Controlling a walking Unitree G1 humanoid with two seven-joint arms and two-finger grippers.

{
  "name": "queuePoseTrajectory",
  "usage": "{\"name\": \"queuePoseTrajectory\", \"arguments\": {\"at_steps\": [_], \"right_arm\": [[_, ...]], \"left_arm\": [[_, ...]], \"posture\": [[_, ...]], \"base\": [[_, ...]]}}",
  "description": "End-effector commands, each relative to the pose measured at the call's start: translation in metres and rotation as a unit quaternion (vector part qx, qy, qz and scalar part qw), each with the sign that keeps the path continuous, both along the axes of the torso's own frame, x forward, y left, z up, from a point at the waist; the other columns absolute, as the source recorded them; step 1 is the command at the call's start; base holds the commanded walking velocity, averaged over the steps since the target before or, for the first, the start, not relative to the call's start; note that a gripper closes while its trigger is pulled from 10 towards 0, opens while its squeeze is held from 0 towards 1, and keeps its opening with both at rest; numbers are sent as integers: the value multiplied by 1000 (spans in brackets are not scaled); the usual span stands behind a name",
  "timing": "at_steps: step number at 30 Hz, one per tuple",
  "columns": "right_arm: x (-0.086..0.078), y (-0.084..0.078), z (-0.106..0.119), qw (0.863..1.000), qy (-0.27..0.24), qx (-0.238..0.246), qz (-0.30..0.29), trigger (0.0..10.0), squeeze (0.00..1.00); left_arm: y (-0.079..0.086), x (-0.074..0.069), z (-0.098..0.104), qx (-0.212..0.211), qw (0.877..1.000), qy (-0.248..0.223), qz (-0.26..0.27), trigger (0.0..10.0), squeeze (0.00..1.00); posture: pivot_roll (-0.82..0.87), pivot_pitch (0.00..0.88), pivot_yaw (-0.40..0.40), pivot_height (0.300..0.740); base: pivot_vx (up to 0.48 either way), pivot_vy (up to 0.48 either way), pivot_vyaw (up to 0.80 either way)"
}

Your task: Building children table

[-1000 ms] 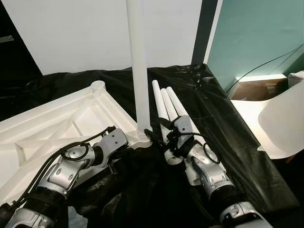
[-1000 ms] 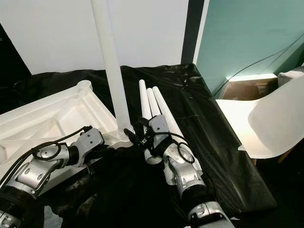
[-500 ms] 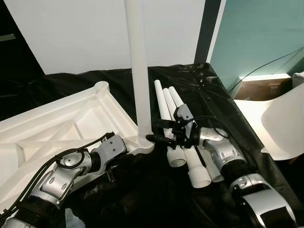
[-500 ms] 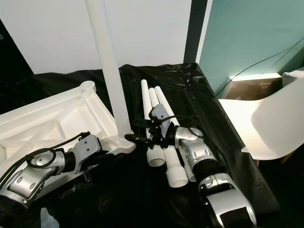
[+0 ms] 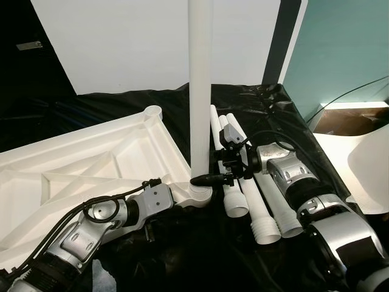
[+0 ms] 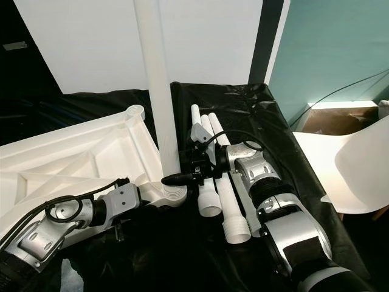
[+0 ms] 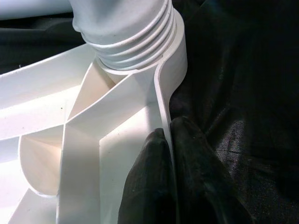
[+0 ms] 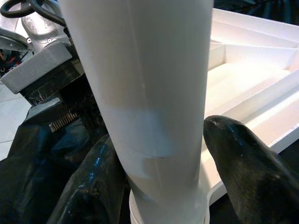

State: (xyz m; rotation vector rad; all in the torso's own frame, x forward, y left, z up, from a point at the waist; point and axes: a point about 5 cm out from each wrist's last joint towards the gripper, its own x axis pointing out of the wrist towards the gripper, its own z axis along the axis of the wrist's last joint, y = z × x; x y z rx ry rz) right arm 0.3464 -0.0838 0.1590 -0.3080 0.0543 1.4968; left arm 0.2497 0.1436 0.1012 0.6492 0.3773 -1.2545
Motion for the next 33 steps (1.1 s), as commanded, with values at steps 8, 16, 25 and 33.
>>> {"name": "queuePoseTrajectory", "arguments": {"at_steps": [8,16,25,33], "right_arm": [[-1,-8,-10,1000,19,-21,-3,0,0],[-5,-12,-25,999,23,-28,-24,0,0],[-16,3,-42,920,-76,163,-350,0,0],[-23,-5,-40,850,-94,212,-473,0,0]], "left_arm": [[-5,-34,-43,67,983,136,-103,10000,0],[-7,-30,-41,58,986,128,-91,10000,0],[-10,-25,-37,31,989,122,-74,10000,0],[-8,-24,-37,32,989,122,-70,10000,0]], "posture": [[113,0,3,740],[106,0,4,740],[99,0,-6,740],[96,0,-4,740]], "base": [[0,0,0],[0,0,0],[0,0,0],[0,0,0]]}}
